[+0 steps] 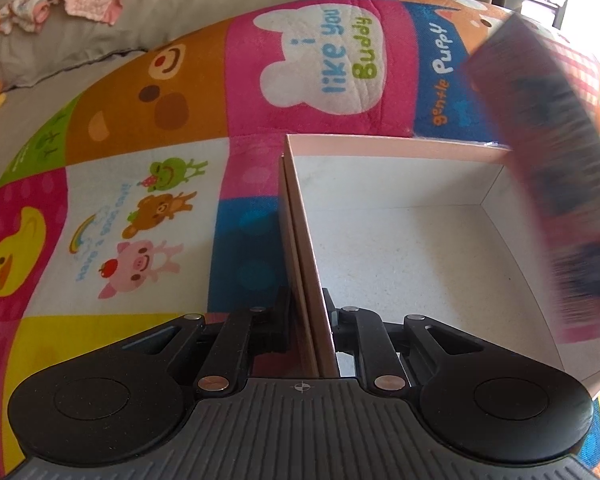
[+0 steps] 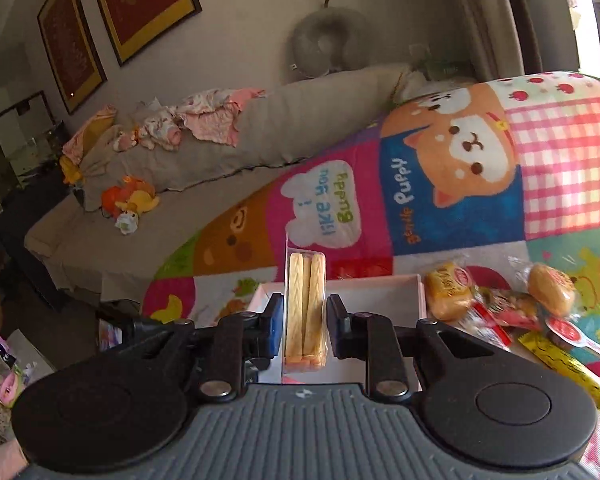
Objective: Organize objects
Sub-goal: 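Carry the wafer sticks into the pink box and open the right tool, then reach the right tool toward the yellow-wrapped bread bun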
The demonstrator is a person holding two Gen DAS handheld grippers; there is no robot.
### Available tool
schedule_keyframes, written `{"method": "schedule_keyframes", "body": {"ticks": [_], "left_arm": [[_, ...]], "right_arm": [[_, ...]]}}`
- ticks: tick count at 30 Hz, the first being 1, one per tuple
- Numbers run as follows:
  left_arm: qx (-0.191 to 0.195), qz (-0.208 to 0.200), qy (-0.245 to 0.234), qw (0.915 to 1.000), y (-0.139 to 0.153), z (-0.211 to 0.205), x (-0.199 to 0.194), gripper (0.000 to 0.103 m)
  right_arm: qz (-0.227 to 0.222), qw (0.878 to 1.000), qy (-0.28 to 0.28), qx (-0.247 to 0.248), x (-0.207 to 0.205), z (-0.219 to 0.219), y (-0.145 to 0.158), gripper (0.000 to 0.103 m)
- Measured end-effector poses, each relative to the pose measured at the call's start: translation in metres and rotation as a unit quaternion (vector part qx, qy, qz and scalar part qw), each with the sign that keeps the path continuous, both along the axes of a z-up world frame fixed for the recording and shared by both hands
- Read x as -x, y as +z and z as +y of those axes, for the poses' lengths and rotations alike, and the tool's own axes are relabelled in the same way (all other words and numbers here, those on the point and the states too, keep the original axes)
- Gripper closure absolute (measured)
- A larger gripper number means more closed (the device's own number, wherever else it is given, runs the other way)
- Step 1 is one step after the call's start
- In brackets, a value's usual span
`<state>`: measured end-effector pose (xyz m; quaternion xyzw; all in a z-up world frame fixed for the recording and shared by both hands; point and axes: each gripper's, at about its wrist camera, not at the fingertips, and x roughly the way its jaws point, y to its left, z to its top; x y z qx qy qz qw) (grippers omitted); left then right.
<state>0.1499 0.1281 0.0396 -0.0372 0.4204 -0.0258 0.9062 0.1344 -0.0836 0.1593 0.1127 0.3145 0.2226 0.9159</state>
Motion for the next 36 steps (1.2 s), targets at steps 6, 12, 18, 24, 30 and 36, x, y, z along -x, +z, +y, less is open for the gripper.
{"method": "schedule_keyframes", "body": {"ticks": [6,12,18,24,30,36], "left_arm": [[0.002,0.004,-0.002,1.0,-0.001,0.001,-0.001,0.088],[-0.001,-0.003,0.001,1.0,-0.003,-0.001,0.003,0.088],[-0.003,-0.001,0.001,1.0,-0.002,-0.002,0.002,0.088],[-0.011,0.002,0.0,0.9999,-0.002,-0.004,0.002,0.088],[-0.011,0.005,0.001,0.9999,-0.002,-0.004,0.002,0.088],[-0.01,0.006,0.001,0.9999,-0.002,-0.003,0.002,0.088]], "right_arm": [[0.015,0.999,-0.03,0.005,-0.016,-0.013,-0.024,0.073],[-0.004,0.989,-0.125,0.083,0.021,-0.09,-0.058,0.053],[0.009,0.972,-0.151,0.178,0.043,-0.124,-0.102,0.053],[0.026,0.978,-0.144,0.151,0.037,-0.126,-0.119,0.052],[0.026,0.982,-0.128,0.134,0.01,-0.11,-0.119,0.048],[0.041,0.987,-0.124,0.093,-0.041,-0.099,-0.112,0.042]]}}
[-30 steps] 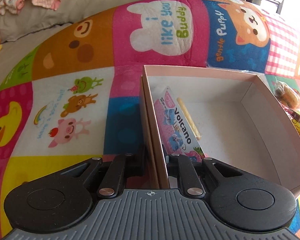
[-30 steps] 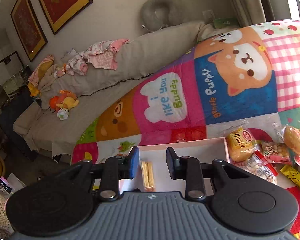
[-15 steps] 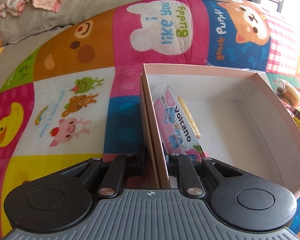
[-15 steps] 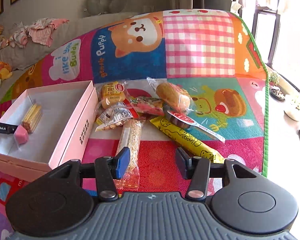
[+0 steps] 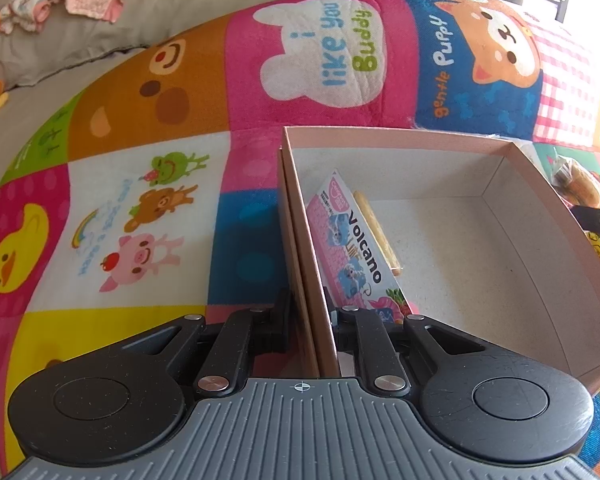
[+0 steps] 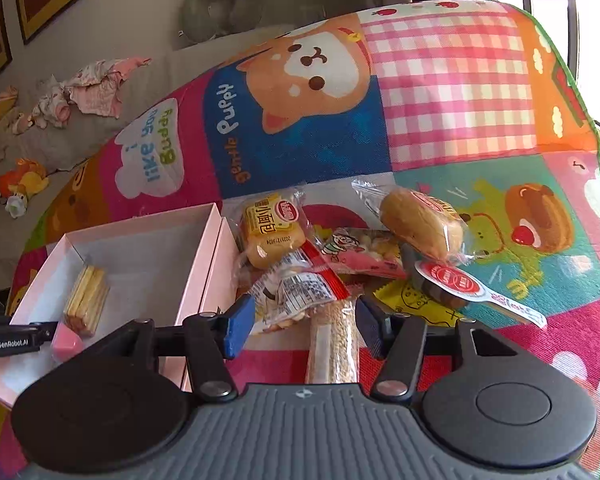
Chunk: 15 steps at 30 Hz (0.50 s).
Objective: Organize objects
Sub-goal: 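Reach the right tool toward the yellow-wrapped bread bun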
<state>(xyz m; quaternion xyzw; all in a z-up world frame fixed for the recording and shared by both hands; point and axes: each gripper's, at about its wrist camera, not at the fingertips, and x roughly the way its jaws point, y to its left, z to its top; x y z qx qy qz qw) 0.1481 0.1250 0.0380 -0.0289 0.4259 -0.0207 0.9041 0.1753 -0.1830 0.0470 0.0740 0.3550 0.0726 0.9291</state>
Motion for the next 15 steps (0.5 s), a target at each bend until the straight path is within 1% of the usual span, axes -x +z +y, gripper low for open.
{"method": "schedule_keyframes", "body": {"ticks": [2,4,6,10,11,12,13,15], "left_arm": [[0.001,0.0,0.001,1.0,0.0,0.0,0.0,0.088],[0.003,0.001,0.002,1.0,0.0,0.0,0.0,0.088],[0.004,0.0,0.003,1.0,0.0,0.001,0.0,0.088],[0.004,0.0,0.002,1.0,0.0,0.001,0.0,0.088],[0.004,0.0,0.002,1.0,0.0,0.001,0.0,0.088],[0.004,-0.001,0.002,1.0,0.0,0.0,0.0,0.088],[0.004,-0.002,0.002,1.0,0.0,0.001,0.0,0.088],[0.005,-0.002,0.002,1.0,0.0,0.001,0.0,0.088]], "right_arm": [[0.018,1.0,-0.009,-0.005,-0.022,0.001,-0.005,0.039],[0.035,0.999,-0.018,-0.002,-0.037,0.002,-0.012,0.038],[0.049,0.999,-0.015,-0.008,-0.043,0.002,-0.018,0.04],[0.042,0.999,-0.001,-0.003,-0.024,0.0,-0.013,0.057],[0.039,0.999,0.003,-0.005,-0.017,-0.003,-0.01,0.063],[0.038,0.999,0.009,-0.007,-0.009,-0.006,-0.007,0.064],[0.041,0.999,0.016,-0.008,0.0,-0.01,-0.004,0.07],[0.048,0.998,0.027,-0.001,0.015,-0.016,0.0,0.07]]}}
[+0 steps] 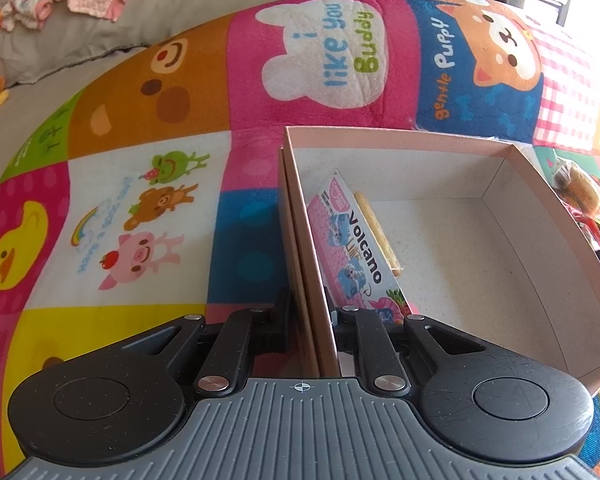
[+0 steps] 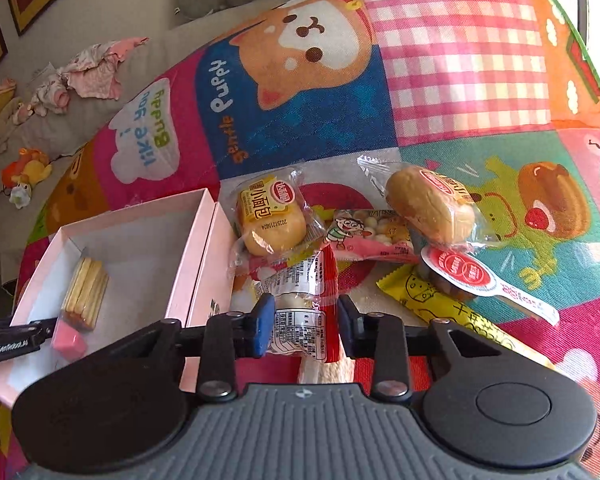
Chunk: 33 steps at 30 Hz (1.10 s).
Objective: Organize objects
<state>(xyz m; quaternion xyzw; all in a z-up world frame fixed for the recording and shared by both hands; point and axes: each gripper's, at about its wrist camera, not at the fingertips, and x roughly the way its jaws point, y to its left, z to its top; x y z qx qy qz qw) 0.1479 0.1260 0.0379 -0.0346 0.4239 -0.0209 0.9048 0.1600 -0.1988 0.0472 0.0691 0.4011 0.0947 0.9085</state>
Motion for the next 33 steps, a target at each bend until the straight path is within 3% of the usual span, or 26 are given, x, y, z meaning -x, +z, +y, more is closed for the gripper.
{"method": "schedule_keyframes", "body": {"ticks": [4,6,8,11,14,18,19,20,22,26,33], "left_arm": [[-0.001,0.0,0.0,1.0,0.0,0.0,0.0,0.088],[-0.001,0.0,0.0,1.0,0.0,0.0,0.0,0.088],[-0.001,0.001,0.002,1.0,0.0,0.0,0.0,0.088],[0.001,0.002,0.005,1.0,0.0,0.0,0.0,0.088],[0.006,0.003,0.009,0.9999,0.0,0.001,-0.001,0.088],[0.007,0.004,0.011,0.9999,0.0,0.001,-0.001,0.088],[0.007,0.004,0.011,0.9999,0.0,0.001,-0.001,0.088],[0.008,0.005,0.012,0.9999,0.0,0.001,-0.001,0.088],[0.01,0.005,0.015,0.9998,0.0,0.0,-0.001,0.088],[0.011,0.002,0.014,0.9998,0.0,-0.001,-0.001,0.088],[0.022,0.002,0.009,0.9997,0.0,0.0,0.003,0.088]], "right_arm": [[-0.011,0.999,0.014,0.039,0.017,-0.005,0.015,0.065],[-0.033,0.999,0.024,0.032,0.009,-0.006,0.03,0.062],[-0.044,0.999,0.027,0.008,-0.018,-0.002,0.045,0.051],[-0.027,0.999,0.016,-0.028,-0.078,0.01,0.047,0.049],[0.011,0.999,-0.01,-0.052,-0.136,0.022,0.03,0.042],[0.064,0.995,-0.052,-0.051,-0.185,0.029,-0.003,0.042],[0.077,0.994,-0.049,-0.06,-0.189,0.029,-0.009,0.045],[0.088,0.993,-0.042,-0.064,-0.191,0.03,-0.013,0.059],[0.099,0.993,-0.017,-0.06,-0.185,0.032,-0.015,0.068],[0.084,0.996,0.029,0.009,-0.146,0.032,-0.006,0.068],[0.081,0.996,0.044,-0.008,-0.059,-0.012,0.013,0.067]]}}
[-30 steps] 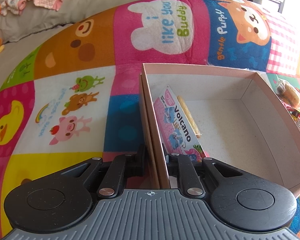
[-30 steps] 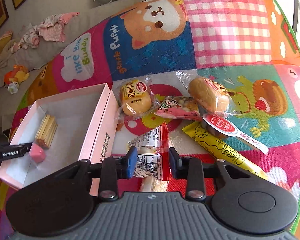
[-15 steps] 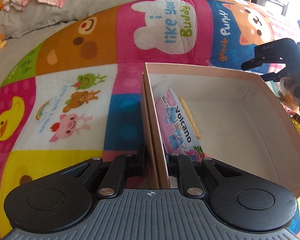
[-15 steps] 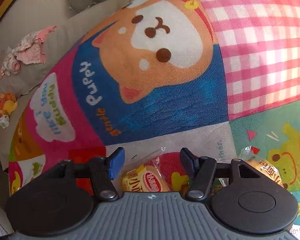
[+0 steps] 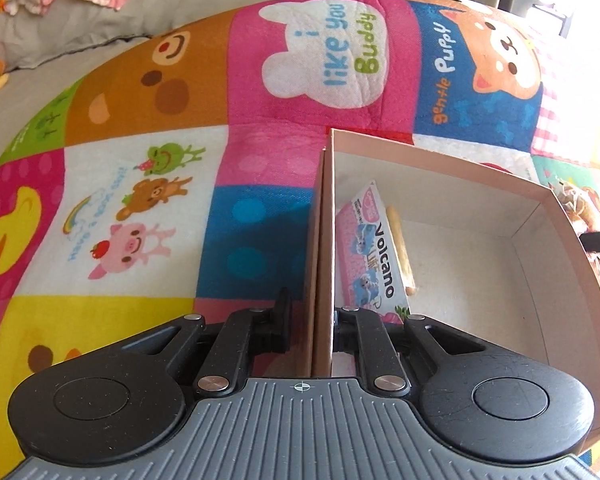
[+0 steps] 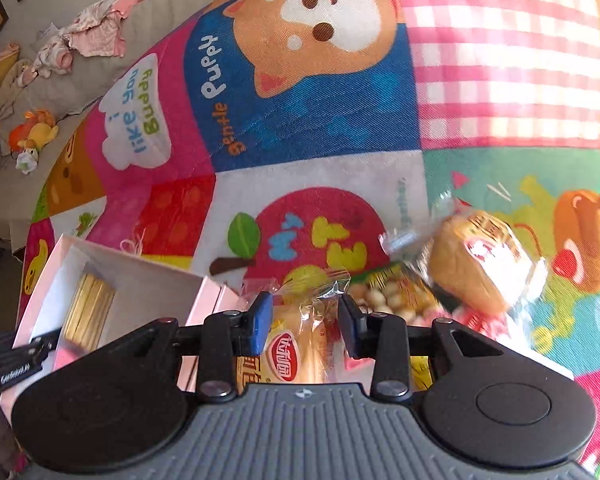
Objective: Organize objects
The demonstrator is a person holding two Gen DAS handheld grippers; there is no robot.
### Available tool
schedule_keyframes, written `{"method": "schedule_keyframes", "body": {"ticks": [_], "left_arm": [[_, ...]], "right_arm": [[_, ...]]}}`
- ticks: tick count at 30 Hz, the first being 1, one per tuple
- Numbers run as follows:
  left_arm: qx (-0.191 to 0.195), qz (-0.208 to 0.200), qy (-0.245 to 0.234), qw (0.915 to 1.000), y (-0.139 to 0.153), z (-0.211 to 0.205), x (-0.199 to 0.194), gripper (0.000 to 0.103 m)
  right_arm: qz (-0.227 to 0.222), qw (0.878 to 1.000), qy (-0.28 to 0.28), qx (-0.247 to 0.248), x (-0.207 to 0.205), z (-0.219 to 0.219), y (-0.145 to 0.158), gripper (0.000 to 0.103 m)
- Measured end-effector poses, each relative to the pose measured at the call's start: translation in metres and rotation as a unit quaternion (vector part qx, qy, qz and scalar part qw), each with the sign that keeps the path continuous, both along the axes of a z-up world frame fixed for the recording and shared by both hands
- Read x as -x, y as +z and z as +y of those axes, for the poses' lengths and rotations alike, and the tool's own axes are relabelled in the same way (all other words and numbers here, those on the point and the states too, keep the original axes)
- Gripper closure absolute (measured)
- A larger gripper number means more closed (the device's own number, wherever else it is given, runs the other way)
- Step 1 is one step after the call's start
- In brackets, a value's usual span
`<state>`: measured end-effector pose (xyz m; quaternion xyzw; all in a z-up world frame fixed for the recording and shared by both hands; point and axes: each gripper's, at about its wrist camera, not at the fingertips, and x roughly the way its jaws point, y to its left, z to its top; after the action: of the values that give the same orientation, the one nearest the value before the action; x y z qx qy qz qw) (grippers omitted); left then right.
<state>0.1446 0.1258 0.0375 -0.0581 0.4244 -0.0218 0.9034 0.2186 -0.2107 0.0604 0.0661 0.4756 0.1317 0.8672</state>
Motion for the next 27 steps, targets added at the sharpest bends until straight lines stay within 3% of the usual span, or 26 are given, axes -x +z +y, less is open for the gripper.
{"method": "schedule_keyframes", "body": {"ticks": [3,7,12,14,17,21,22,27], "left_arm": [[0.004,-0.002,0.009,0.9999,-0.001,0.0,0.001,0.088],[0.011,-0.004,0.031,0.9994,-0.001,-0.001,0.004,0.088],[0.009,-0.012,0.057,0.9983,-0.002,-0.006,0.009,0.089],[0.004,-0.011,0.054,0.9984,-0.001,-0.007,0.009,0.089],[0.004,-0.009,0.048,0.9988,-0.001,-0.006,0.008,0.089],[-0.003,-0.008,0.038,0.9993,-0.001,-0.007,0.008,0.089],[-0.003,-0.009,0.036,0.9993,-0.001,-0.007,0.008,0.089],[-0.002,-0.01,0.036,0.9993,-0.001,-0.006,0.009,0.089]], "right_arm": [[0.011,1.0,0.001,-0.004,0.035,-0.017,-0.005,0.066],[-0.028,0.999,-0.006,0.029,0.075,-0.029,-0.005,0.062],[-0.097,0.993,-0.027,0.066,0.101,-0.042,0.009,0.042],[-0.101,0.992,-0.029,0.076,0.103,-0.046,0.009,0.04],[-0.082,0.995,-0.043,0.049,0.108,-0.051,0.003,0.039],[-0.087,0.996,-0.018,0.001,0.139,-0.035,-0.002,0.036],[-0.09,0.996,-0.006,-0.001,0.147,-0.028,-0.004,0.032],[-0.1,0.991,0.058,0.065,0.181,0.021,-0.019,0.025]]}}
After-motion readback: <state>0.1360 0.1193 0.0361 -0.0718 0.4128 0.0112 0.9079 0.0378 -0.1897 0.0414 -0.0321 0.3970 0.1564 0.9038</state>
